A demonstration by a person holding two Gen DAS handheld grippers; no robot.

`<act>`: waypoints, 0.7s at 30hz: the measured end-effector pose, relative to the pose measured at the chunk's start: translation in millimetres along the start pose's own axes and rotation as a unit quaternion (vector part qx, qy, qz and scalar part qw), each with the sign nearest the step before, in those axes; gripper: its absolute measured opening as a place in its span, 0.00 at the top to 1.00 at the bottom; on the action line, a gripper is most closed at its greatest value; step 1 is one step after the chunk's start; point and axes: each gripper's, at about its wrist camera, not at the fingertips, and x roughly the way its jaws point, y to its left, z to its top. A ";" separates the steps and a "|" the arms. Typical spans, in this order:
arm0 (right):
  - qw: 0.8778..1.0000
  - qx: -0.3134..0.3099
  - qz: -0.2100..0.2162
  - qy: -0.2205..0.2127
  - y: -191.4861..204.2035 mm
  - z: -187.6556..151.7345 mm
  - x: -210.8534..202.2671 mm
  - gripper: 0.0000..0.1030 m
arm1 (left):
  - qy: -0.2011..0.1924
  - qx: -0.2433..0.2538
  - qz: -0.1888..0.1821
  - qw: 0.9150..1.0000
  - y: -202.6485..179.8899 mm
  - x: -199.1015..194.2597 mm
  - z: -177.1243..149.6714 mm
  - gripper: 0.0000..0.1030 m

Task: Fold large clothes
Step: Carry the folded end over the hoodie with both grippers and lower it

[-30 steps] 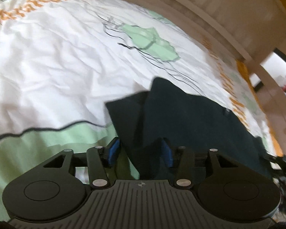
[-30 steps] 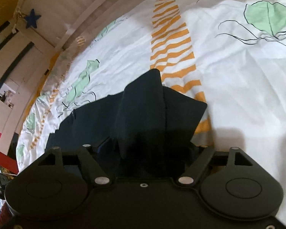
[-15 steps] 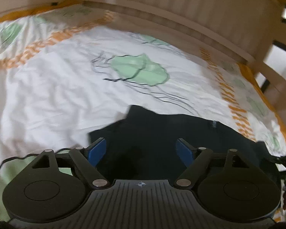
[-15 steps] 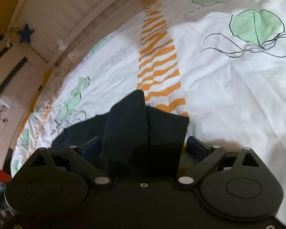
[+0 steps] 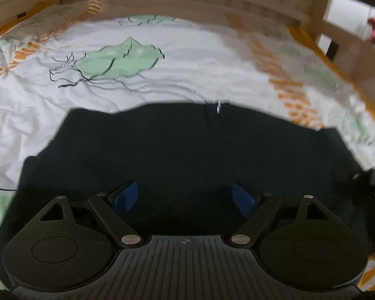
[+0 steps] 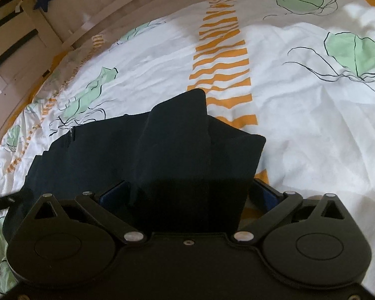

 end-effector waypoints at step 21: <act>1.000 -0.006 -0.001 -0.005 1.8 -2.5 1.2 0.00 | -0.078 0.004 0.010 0.997 -13.2 -18.2 -29.1 0.38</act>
